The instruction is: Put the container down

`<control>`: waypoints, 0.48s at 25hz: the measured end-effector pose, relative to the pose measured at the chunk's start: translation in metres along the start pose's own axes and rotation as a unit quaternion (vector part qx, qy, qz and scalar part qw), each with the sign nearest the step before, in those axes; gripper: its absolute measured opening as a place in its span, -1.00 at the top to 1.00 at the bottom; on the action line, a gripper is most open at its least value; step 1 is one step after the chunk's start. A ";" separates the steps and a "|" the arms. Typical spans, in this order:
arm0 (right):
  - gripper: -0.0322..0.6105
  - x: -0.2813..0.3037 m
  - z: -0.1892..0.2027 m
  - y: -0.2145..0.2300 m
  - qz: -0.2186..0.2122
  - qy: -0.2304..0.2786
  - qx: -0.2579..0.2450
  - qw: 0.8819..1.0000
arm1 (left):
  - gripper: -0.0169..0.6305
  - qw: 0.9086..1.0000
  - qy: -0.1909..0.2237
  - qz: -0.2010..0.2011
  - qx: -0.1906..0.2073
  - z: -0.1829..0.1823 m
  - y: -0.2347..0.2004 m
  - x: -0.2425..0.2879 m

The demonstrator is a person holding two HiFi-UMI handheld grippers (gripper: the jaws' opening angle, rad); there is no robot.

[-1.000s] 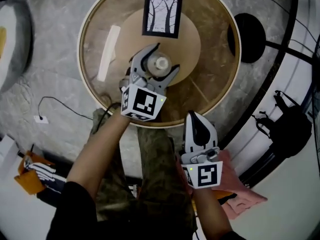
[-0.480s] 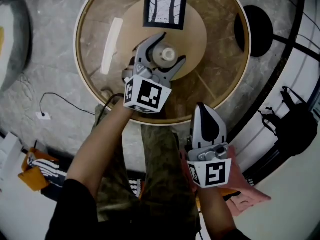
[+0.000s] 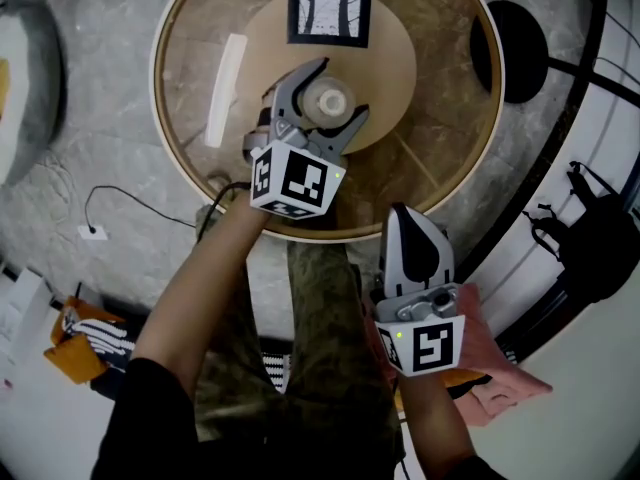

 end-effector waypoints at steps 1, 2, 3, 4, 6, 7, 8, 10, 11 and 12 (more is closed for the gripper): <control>0.83 0.000 0.001 0.000 0.000 0.000 0.001 1.000 | -0.14 1.000 -0.003 0.002 0.001 0.001 0.000 0.000; 0.83 0.000 0.002 0.000 0.000 -0.001 0.001 1.000 | -0.14 1.000 -0.006 0.004 0.001 0.001 0.000 0.000; 0.83 0.001 0.003 0.000 0.001 -0.002 0.002 1.000 | -0.14 1.000 -0.009 0.007 0.001 0.002 0.000 -0.001; 0.83 0.001 0.004 0.000 0.001 -0.003 0.004 1.000 | -0.14 1.000 -0.012 0.008 0.002 0.003 0.000 -0.002; 0.83 0.001 0.004 -0.001 0.002 -0.001 0.006 1.000 | -0.14 1.000 -0.019 0.009 0.013 0.005 0.002 -0.004; 0.83 0.001 0.003 -0.001 0.004 0.001 0.007 1.000 | -0.14 1.000 -0.023 0.009 0.019 0.006 0.003 -0.005; 0.83 0.000 0.002 -0.002 0.005 0.003 0.007 1.000 | -0.14 0.999 -0.026 0.010 0.023 0.007 0.003 -0.006; 0.83 0.000 0.002 -0.004 0.008 0.005 0.007 1.000 | -0.14 0.999 -0.029 0.011 0.027 0.008 0.004 -0.008; 0.83 0.000 0.002 -0.006 0.008 0.005 0.007 1.000 | -0.14 0.999 -0.031 0.012 0.029 0.008 0.004 -0.008; 0.83 0.001 0.003 -0.007 0.008 0.005 0.007 1.000 | -0.14 0.999 -0.034 0.013 0.031 0.009 0.005 -0.008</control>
Point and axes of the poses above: the fingertips, and each gripper's own axes: x forward along the fingers, y to its right, z out of its underside, the point moved 8 cm from there along -x, backward along the fingers, and after that the axes turned 13 degrees about x, right-handed, at the moved point
